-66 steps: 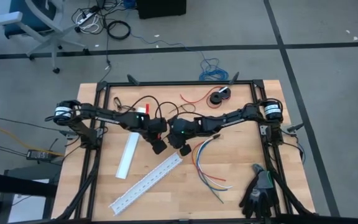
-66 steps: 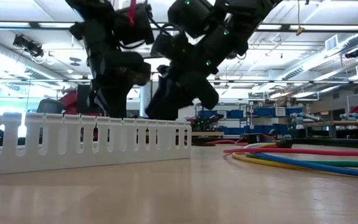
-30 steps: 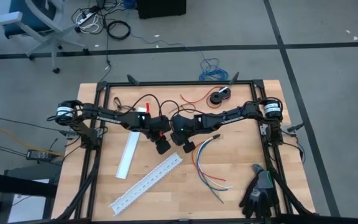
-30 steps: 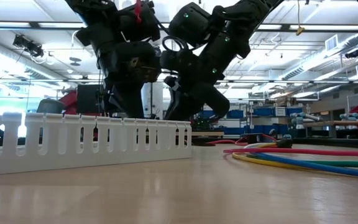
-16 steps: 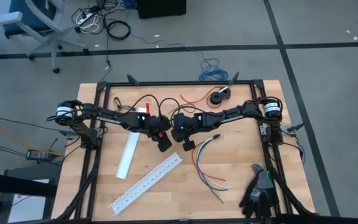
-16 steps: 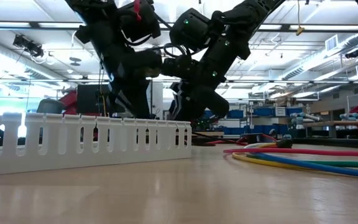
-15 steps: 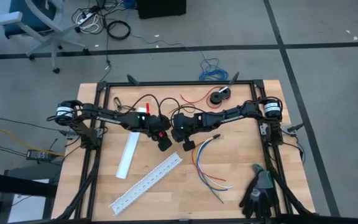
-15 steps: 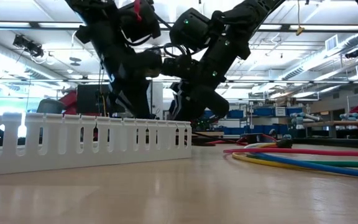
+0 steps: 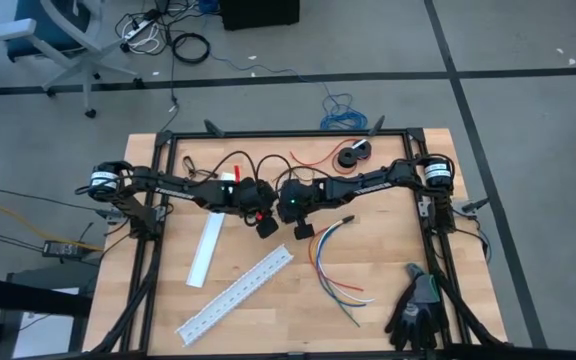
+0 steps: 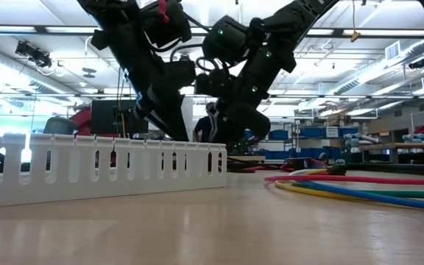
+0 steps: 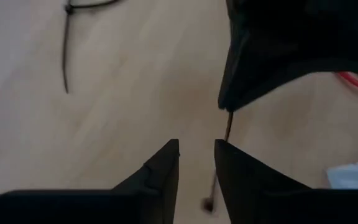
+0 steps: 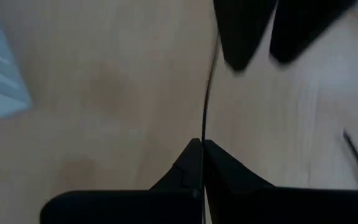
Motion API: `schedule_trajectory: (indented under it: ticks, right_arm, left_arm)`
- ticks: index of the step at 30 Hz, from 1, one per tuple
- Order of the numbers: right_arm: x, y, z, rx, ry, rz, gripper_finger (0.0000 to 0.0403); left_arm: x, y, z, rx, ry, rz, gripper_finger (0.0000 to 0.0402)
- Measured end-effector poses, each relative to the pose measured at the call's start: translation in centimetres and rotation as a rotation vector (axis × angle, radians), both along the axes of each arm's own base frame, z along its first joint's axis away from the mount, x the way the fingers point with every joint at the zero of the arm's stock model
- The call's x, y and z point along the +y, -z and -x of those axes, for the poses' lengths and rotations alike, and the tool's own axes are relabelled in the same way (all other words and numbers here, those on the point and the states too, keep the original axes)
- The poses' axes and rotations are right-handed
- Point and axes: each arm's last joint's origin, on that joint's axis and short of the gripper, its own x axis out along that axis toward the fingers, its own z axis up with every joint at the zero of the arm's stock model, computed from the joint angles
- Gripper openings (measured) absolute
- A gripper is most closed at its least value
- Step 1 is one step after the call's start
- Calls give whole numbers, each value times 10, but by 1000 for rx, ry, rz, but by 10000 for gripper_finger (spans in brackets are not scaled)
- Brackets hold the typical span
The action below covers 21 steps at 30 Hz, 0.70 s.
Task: Ziptie cables
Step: Wrap the left black zip tie
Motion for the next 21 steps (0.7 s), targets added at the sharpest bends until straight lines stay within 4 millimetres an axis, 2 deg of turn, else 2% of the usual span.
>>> schedule_trajectory:
  ticks: [5,10,16,21]
  right_arm:
    - [-9,6,12,33,53,-22,0]
    - [-18,-3,30,-2,93,-32,0]
    - [-39,-14,60,-113,163,-116,0]
    - [-54,-11,77,-272,157,-277,0]
  left_arm:
    - [-1,8,1,-47,-12,-35,115]
    - [-3,19,4,-146,8,-51,115]
    - [1,29,8,-257,4,-70,115]
    - [8,26,10,-458,33,-153,115]
